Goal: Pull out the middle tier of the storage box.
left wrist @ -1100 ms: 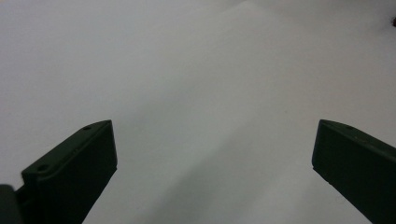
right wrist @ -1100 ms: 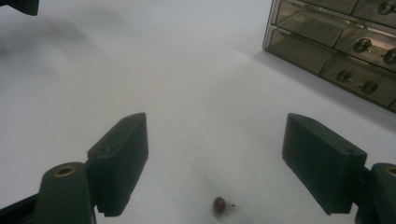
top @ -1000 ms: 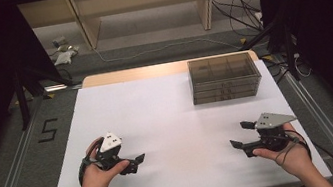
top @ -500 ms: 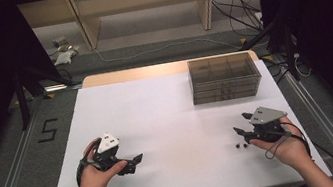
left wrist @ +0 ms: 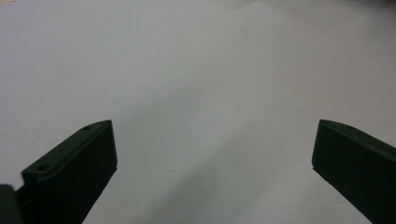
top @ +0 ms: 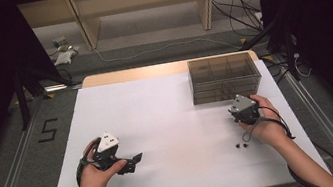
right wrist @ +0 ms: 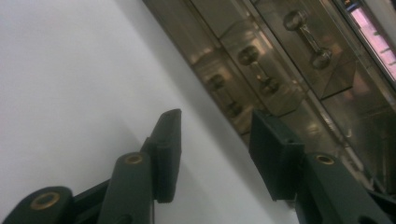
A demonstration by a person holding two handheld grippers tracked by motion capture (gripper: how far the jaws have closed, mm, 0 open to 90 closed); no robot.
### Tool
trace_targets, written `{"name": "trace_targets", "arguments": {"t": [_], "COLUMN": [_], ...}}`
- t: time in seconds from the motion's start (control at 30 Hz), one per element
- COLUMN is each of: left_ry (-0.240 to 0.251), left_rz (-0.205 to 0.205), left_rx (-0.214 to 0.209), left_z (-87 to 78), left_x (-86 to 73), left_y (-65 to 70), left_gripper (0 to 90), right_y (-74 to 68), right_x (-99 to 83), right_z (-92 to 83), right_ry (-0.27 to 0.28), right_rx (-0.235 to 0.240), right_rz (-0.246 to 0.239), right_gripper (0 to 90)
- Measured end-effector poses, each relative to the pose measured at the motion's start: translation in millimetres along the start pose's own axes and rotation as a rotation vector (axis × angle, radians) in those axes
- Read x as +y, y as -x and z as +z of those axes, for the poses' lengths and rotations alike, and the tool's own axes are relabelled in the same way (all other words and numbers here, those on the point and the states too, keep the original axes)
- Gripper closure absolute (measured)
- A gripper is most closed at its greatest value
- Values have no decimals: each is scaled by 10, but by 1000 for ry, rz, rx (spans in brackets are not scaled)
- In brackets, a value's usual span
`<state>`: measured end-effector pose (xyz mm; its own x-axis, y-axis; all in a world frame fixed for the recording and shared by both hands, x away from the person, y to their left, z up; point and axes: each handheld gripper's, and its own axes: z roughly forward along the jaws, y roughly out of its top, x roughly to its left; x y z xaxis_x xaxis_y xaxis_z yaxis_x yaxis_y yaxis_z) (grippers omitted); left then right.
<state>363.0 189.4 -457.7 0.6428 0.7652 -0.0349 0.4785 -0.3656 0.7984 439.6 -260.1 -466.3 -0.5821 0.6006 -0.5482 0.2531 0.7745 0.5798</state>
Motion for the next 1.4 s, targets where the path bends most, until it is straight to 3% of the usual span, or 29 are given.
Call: {"name": "trace_targets", "arguments": {"t": [0.17, 0.33, 0.53, 0.73, 0.83, 0.93, 1.03, 1.1, 1.13, 1.17, 1.3, 1.4], "left_ry": [1, -3, 1, -3, -2, -2, -3, 2, 7, 7, 11, 4], "left_rz": [-1, 1, -4, 1, -4, -4, -3, -8, -14, -14, -14, -6], "left_rx": [1, 0, 0, 0, -1, 0, 0, -2, -2, -2, -4, -2], "left_z": [5, 10, 8, 3, 5, 8, 5, 8, 9, 9, 9, 10], "left_x": [-3, -5, -2, -3, -5, -6, -7, -6, -4, -4, -1, -2], "left_y": [3, -6, 0, -6, -10, -13, -15, -14, -12, -12, -10, -15], "left_gripper": [0, 0, 0, 0, 0, 0, 0, 0, 0, 0, 0, 0], "right_y": [67, 81, 64, 75, 47, 49, 26, 24, 4, 16, -20, -25], "right_x": [52, 86, 120, 124, 133, 145, 149, 147, 146, 145, 139, 143], "right_z": [156, 241, 294, 349, 379, 398, 398, 403, 412, 410, 418, 422], "right_ry": [-24, -31, -32, -66, -69, -72, -78, -78, -76, -75, -84, -89], "right_rx": [-105, -158, -183, -189, -208, -227, -238, -253, -265, -269, -292, -310], "right_rz": [-57, -112, -154, -204, -219, -282, -284, -321, -310, -340, -345, -377], "right_gripper": [595, 606, 604, 613, 628, 653, 663, 677, 682, 691, 707, 733]}}
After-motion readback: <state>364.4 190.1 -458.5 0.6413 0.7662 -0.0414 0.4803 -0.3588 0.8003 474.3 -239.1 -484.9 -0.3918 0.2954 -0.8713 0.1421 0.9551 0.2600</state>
